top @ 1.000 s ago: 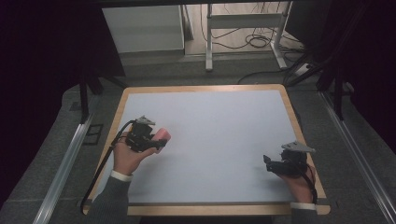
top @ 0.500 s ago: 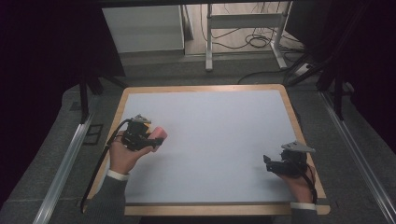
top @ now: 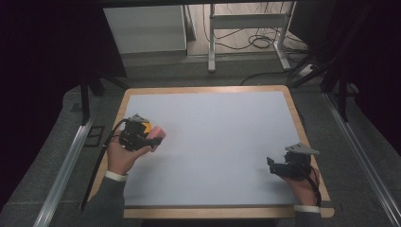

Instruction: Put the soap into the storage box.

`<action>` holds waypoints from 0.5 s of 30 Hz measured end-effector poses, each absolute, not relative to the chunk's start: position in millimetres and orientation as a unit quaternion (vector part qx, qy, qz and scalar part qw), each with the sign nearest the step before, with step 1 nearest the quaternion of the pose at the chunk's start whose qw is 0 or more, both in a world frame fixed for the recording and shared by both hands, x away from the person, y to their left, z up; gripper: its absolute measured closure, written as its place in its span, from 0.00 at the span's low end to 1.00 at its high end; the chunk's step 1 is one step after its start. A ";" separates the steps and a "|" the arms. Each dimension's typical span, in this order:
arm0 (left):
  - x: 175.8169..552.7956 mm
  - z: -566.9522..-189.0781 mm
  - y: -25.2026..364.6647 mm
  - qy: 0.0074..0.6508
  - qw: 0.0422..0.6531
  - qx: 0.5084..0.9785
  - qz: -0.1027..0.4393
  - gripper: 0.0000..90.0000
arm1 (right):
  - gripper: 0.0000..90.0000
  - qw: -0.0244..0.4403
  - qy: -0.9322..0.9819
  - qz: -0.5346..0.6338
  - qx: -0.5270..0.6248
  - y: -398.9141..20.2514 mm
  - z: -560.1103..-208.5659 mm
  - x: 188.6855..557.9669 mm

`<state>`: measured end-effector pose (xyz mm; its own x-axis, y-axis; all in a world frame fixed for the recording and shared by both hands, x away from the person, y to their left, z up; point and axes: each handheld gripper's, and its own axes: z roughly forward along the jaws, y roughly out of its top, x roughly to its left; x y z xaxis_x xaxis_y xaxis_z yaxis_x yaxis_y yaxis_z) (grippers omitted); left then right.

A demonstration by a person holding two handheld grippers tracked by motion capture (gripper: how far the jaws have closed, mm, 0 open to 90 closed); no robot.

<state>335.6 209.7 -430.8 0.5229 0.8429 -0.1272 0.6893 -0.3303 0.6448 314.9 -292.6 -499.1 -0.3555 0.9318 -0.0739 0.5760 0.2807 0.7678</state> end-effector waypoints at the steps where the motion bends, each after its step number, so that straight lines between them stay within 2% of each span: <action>1: 335.6 -430.8 209.7 0.474 0.331 0.807 0.116 0.67 | 0.08 0.268 0.754 0.331 0.500 -292.6 -499.0 314.9; 15: 339.8 -422.2 222.0 0.483 0.324 0.804 0.127 0.67 | 0.08 0.269 0.755 0.331 0.499 -291.4 -499.2 314.8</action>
